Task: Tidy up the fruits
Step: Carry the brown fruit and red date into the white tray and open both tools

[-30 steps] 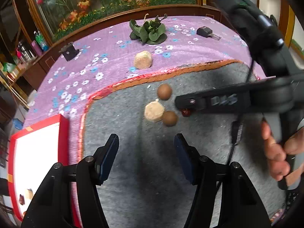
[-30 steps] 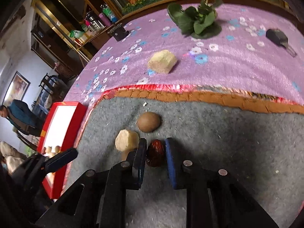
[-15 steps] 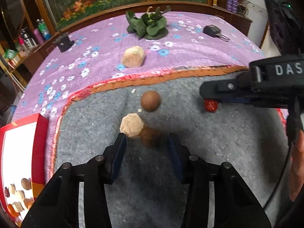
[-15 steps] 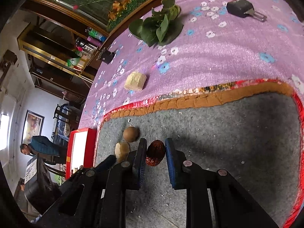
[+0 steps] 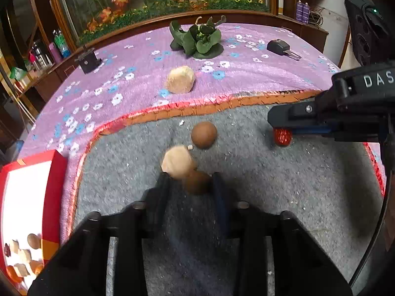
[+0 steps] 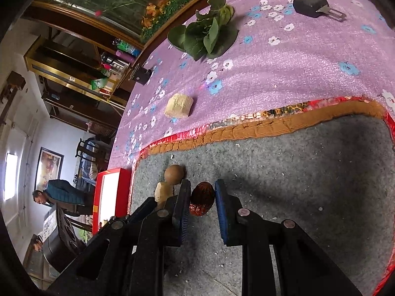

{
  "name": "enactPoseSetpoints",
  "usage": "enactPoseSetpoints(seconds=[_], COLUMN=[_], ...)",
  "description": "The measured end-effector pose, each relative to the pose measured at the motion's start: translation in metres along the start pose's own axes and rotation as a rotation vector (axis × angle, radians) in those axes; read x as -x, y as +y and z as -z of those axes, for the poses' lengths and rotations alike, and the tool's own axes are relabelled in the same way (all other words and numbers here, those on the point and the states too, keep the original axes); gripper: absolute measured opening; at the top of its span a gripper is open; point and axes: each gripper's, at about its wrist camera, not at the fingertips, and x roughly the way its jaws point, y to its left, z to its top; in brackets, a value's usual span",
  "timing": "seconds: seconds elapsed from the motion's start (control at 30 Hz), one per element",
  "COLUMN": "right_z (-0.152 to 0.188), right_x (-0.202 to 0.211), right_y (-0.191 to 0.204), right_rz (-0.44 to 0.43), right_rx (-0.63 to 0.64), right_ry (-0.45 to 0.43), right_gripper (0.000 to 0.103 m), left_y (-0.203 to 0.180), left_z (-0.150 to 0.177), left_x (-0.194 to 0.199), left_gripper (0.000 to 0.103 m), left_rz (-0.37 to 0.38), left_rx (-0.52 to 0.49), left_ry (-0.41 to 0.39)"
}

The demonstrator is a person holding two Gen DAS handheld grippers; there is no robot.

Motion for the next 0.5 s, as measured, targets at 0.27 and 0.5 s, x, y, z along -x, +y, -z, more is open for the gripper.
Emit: enactPoseSetpoints(seconds=[0.27,0.5], right_z=[0.003,0.003], right_x=[0.006,0.003], right_y=[0.006,0.009], right_rz=[-0.050,-0.051], right_rx=[0.013,0.020], right_ry=[-0.008,-0.005], right_gripper=[0.021,0.021], left_y=[0.010,0.018], left_z=[0.011,0.017], left_x=[0.009,0.025], left_gripper=[0.018,0.018], left_rz=[-0.002,-0.003], left_rx=[0.025,0.040], left_ry=[-0.019,-0.048])
